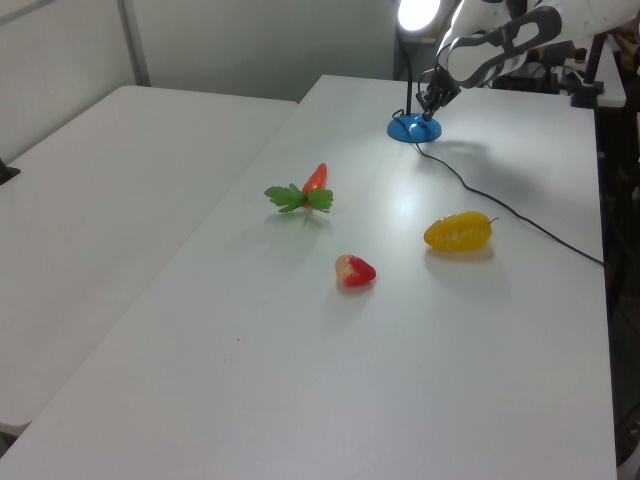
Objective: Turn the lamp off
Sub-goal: 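Press down on the switch on the blue lamp base with the gripper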
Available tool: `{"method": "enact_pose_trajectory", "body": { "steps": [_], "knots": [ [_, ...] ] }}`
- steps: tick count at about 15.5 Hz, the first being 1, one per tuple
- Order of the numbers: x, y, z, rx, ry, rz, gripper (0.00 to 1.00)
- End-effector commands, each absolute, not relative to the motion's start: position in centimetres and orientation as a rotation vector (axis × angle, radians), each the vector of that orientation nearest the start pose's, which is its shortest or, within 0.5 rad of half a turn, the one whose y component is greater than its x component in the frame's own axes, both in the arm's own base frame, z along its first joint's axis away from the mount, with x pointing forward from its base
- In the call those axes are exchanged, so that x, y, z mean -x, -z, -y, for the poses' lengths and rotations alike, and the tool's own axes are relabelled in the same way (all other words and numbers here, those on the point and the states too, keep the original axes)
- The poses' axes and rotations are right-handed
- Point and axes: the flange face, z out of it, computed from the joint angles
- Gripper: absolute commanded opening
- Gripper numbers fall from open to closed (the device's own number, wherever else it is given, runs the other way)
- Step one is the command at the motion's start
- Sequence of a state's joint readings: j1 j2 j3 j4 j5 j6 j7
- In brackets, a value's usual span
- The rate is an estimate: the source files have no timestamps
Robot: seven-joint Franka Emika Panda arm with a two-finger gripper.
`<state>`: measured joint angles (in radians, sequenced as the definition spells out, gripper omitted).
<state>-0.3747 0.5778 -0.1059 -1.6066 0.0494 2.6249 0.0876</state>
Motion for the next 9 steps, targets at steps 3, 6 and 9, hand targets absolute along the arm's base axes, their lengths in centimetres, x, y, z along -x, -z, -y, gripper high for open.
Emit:
{"method": "enact_pose_trajectory", "body": {
  "steps": [3, 6, 9],
  "knots": [
    [-66.10, -33.37, 31.44, 3.041, 0.724, -0.890, 0.00],
    [-66.50, -33.51, 31.43, 3.041, 0.736, -0.887, 0.00],
    [-66.53, -33.03, 31.44, 3.045, 0.727, -0.885, 0.00]
  ]
}}
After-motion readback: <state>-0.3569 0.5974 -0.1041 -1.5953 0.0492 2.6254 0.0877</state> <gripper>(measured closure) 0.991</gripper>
